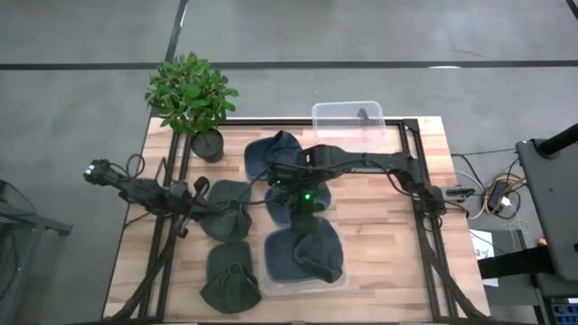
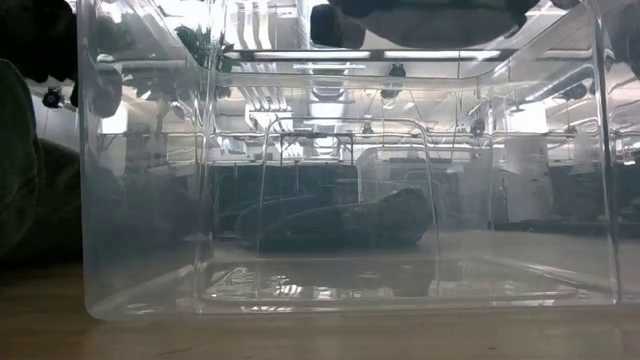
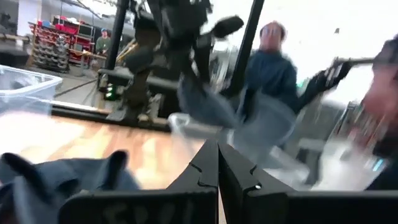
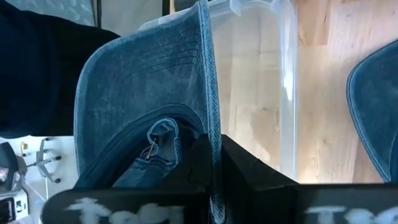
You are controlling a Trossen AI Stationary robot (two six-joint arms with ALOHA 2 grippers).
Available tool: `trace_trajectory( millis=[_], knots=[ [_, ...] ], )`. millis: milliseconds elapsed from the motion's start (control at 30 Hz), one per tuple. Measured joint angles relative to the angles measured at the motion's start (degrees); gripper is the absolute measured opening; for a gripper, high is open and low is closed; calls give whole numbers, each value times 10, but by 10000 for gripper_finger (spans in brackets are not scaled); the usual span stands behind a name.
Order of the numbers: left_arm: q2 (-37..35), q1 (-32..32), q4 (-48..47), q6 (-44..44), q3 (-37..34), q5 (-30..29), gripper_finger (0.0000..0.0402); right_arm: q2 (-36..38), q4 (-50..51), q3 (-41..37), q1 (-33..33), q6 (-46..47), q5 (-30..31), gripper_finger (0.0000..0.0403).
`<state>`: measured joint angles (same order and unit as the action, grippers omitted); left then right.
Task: Pick & Place hat
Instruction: Put the bottom blue cap into the bottom transparent bin, then adjust the blue cap in the transparent bin to position it properly
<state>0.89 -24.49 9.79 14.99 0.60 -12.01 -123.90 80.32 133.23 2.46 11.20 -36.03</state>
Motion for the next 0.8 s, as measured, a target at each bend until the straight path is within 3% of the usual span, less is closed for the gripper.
trace_trajectory(
  millis=[300,800],
  knots=[
    [0,0,81,70,0,-8,0,2,2,-3,0,-6,0,23],
    [0,0,127,82,0,-24,0,2,1,-10,0,8,-15,181]
  ],
)
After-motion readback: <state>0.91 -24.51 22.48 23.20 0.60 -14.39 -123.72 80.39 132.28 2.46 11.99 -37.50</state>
